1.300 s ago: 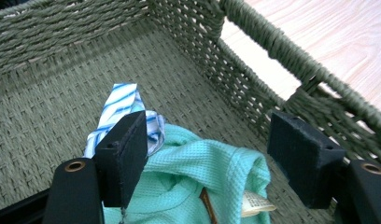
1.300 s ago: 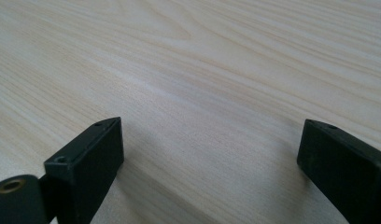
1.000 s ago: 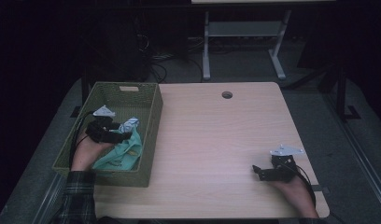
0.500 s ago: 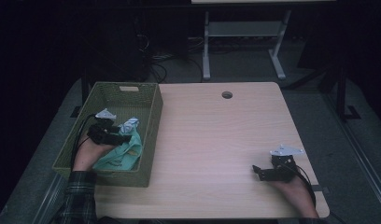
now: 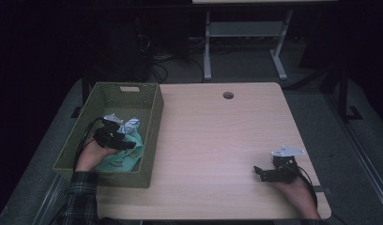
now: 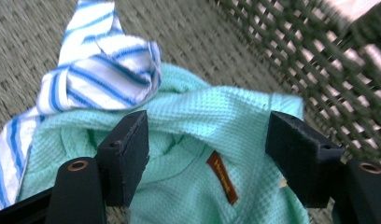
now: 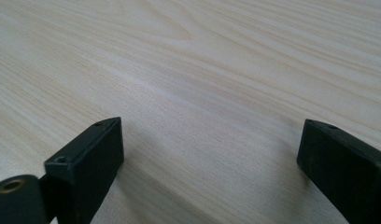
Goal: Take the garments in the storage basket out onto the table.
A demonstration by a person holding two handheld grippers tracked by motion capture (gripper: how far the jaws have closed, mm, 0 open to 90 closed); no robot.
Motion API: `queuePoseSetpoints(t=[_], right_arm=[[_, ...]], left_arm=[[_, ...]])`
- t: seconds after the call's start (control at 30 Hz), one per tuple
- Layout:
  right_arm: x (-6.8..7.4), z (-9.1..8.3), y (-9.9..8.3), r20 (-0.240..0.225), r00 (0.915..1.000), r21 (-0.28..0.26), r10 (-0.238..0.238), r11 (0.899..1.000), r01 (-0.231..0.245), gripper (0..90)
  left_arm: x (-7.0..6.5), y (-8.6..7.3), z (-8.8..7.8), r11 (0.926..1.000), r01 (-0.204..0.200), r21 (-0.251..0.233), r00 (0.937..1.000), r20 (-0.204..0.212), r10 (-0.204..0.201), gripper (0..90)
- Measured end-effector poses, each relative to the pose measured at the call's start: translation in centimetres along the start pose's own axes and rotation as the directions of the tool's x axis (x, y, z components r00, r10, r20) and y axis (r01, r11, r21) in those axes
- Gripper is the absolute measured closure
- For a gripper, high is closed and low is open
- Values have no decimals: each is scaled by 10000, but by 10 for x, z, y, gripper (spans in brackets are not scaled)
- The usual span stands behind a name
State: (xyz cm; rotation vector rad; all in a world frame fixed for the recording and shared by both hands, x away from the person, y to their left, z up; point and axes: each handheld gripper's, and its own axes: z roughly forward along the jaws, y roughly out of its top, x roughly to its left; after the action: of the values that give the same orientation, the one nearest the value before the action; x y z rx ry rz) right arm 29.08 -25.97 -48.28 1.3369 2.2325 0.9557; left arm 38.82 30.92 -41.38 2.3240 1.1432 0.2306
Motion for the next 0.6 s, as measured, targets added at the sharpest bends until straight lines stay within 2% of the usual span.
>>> queuePoseSetpoints(t=[0.13,0.27,0.5,0.6], right_arm=[[0,0,0,1,10000,-1,-4,10000,4,65],[0,0,0,0,10000,-2,-1,10000,1,65],[0,0,0,1,10000,-2,-3,10000,3,65],[0,0,0,1,10000,-1,-3,10000,3,65]], left_arm=[[-1,-1,4,9995,35,313,10000,31,-36,287],[-1,-1,9,9953,-63,968,10000,-21,65,279],[-1,-2,13,9908,-93,1351,9999,-32,98,277],[-2,-3,17,9863,-147,1645,9999,-64,159,267]])
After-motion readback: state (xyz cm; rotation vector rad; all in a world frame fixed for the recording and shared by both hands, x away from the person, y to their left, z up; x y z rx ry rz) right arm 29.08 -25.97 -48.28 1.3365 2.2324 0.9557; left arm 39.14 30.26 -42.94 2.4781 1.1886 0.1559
